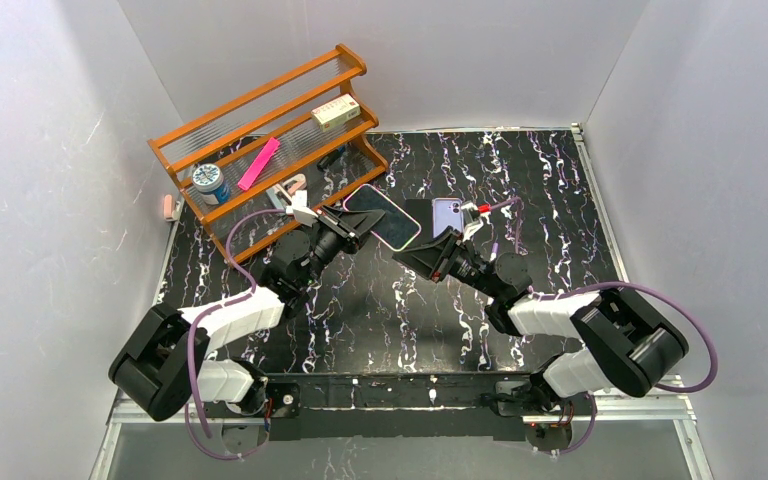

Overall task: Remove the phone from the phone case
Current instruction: Remove the phone case from the phone.

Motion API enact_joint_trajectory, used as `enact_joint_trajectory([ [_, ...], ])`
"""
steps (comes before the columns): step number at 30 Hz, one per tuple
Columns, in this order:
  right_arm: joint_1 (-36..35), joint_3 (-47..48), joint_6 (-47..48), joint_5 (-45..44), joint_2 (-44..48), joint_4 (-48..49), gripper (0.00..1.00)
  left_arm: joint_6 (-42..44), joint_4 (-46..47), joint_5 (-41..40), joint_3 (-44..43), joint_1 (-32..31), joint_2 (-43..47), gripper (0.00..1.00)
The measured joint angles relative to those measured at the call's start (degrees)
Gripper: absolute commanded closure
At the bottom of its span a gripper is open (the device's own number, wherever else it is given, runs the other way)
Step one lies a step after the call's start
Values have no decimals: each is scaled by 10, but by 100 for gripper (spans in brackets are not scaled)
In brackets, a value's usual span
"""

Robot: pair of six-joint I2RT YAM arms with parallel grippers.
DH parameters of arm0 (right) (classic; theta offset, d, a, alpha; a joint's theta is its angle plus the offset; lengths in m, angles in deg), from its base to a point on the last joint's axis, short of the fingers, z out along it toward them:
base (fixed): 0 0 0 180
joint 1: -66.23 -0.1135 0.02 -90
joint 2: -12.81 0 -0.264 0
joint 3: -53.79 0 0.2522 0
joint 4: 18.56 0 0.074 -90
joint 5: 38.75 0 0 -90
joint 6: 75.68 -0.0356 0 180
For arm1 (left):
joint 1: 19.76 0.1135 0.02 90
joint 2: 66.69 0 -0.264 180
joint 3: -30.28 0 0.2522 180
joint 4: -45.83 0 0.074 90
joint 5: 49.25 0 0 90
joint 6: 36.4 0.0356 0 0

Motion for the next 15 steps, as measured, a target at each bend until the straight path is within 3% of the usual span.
enact_joint_trajectory([
  [9,-2,0,53,-5,-3,8,91,-28,0,0,0,0,1,100],
  [11,-3,0,66,-5,-3,9,88,-29,-1,0,0,0,2,100],
  [15,-3,0,85,0,-4,14,72,-29,-2,0,4,-1,11,100],
])
